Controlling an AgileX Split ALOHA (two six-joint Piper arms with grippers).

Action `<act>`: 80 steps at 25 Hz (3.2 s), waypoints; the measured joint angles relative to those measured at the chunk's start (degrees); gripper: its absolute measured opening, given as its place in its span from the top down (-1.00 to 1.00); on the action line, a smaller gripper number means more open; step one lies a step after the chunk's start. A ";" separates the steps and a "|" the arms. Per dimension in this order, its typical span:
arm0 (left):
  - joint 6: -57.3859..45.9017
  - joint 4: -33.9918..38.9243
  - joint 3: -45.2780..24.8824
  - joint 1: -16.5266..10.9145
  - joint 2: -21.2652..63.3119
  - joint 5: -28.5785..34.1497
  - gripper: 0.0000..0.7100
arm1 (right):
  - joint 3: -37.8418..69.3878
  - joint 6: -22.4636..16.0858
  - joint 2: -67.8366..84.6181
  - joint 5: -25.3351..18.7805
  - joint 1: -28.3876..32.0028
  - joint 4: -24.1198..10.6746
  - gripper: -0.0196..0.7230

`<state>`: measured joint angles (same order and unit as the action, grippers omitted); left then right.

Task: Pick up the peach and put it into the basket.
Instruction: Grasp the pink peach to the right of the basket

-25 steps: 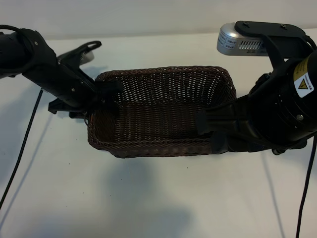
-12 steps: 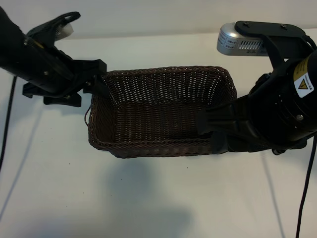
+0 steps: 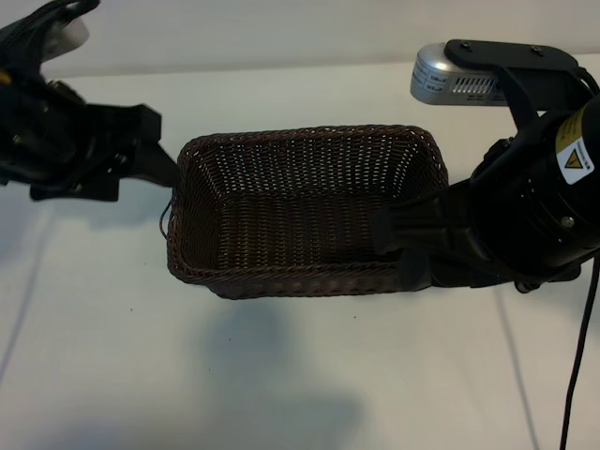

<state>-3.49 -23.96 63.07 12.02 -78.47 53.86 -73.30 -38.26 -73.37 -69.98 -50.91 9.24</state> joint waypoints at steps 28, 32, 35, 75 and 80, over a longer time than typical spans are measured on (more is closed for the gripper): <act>-4.52 4.03 1.47 0.00 12.72 9.14 -0.67 | 0.00 0.00 0.00 0.00 0.00 0.00 -0.42; -5.35 4.24 1.60 0.00 12.71 11.20 -0.67 | 0.00 0.00 0.00 0.00 0.00 0.00 -0.42; -5.53 3.59 1.60 0.00 12.71 11.51 -0.67 | 0.00 0.00 0.00 0.00 0.00 0.00 -0.42; -10.78 -4.85 -2.45 15.43 5.25 -2.21 -0.61 | 0.00 0.00 0.00 0.00 0.00 0.00 -0.42; -14.38 -1.52 -2.45 17.94 5.25 -2.21 -0.59 | 0.00 0.00 0.00 0.00 0.00 0.00 -0.42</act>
<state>-17.87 -25.47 60.62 29.97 -73.22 51.65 -73.30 -38.26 -73.37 -69.98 -50.91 9.24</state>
